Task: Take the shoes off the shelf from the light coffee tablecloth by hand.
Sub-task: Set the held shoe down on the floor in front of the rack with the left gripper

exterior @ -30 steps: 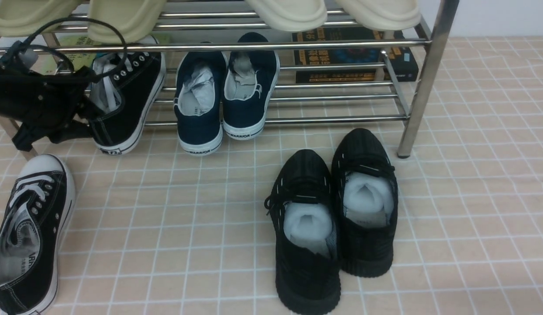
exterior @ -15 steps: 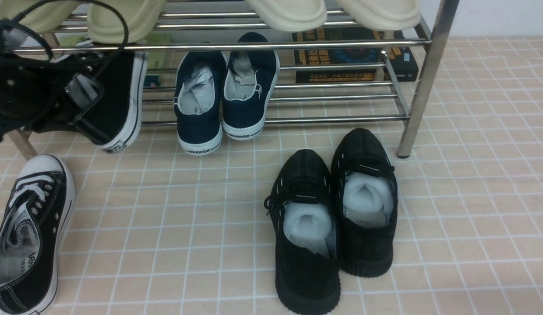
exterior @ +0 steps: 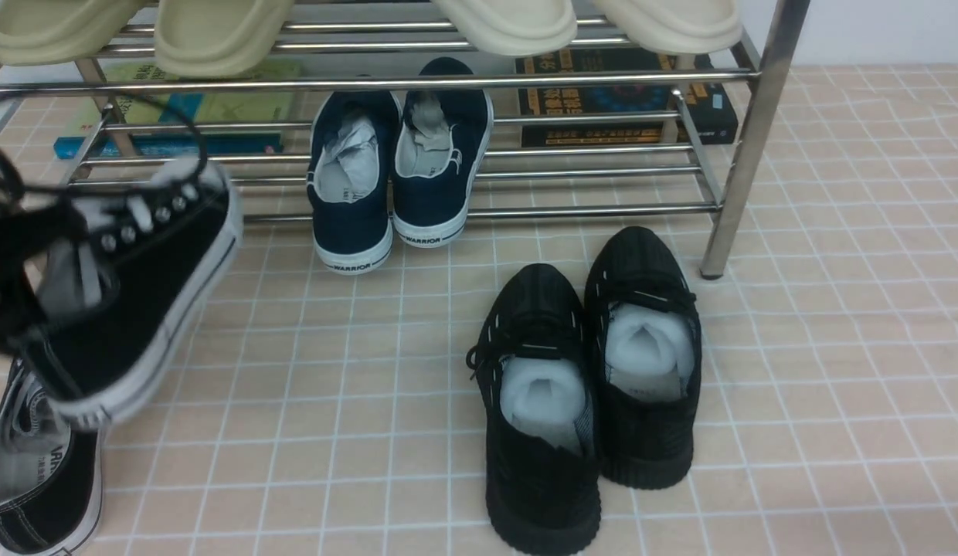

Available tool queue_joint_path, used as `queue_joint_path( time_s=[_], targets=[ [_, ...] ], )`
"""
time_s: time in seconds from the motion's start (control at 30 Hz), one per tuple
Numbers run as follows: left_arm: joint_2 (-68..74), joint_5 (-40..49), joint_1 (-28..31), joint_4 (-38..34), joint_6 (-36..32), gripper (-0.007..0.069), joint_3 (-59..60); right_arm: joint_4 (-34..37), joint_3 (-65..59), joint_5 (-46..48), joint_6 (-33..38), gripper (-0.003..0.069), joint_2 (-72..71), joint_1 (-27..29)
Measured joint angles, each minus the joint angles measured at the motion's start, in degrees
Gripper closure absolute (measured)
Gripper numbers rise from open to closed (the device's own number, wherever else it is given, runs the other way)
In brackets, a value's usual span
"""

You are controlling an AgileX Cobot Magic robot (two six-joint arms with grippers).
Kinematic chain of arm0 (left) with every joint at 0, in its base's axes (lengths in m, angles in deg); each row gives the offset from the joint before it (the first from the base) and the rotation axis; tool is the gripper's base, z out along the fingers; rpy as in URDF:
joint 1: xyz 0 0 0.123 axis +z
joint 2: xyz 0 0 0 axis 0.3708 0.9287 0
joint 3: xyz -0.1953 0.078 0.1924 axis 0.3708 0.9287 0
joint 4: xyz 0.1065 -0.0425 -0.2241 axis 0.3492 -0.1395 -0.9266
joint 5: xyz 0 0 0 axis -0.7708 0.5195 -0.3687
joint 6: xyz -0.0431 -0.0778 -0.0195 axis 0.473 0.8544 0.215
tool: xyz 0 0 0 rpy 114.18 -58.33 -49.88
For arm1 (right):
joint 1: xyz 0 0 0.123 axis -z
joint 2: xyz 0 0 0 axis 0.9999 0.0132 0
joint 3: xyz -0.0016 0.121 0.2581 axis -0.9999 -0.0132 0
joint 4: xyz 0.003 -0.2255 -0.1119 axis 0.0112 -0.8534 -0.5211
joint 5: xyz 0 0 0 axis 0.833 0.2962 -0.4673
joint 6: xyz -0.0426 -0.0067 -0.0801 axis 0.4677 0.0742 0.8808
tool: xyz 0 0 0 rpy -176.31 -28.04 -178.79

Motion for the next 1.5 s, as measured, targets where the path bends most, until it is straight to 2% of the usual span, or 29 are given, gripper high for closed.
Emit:
queue_joint_path(
  time_s=[0.3,0.63,0.9,1.33,1.5],
  targets=[
    [-0.77,-6.67,0.00,-0.17,2.64,0.0606,11.04,0.00,0.00,0.00,0.20,0.0419,0.00,0.00],
    [-0.77,-11.77,0.00,-0.83,4.31,0.0603,11.38,0.00,0.00,0.00,0.20,0.0419,0.00,0.00],
    [-0.80,-14.37,0.00,-0.69,9.09,0.0596,11.42,0.00,0.00,0.00,0.20,0.0419,0.00,0.00],
    [3.64,-14.10,0.00,-0.78,9.36,0.0573,11.42,0.00,0.00,0.00,0.20,0.0419,0.00,0.00],
    [4.45,-15.49,0.00,-1.03,7.24,0.0515,11.42,0.00,0.00,0.00,0.20,0.0419,0.00,0.00]
  ],
)
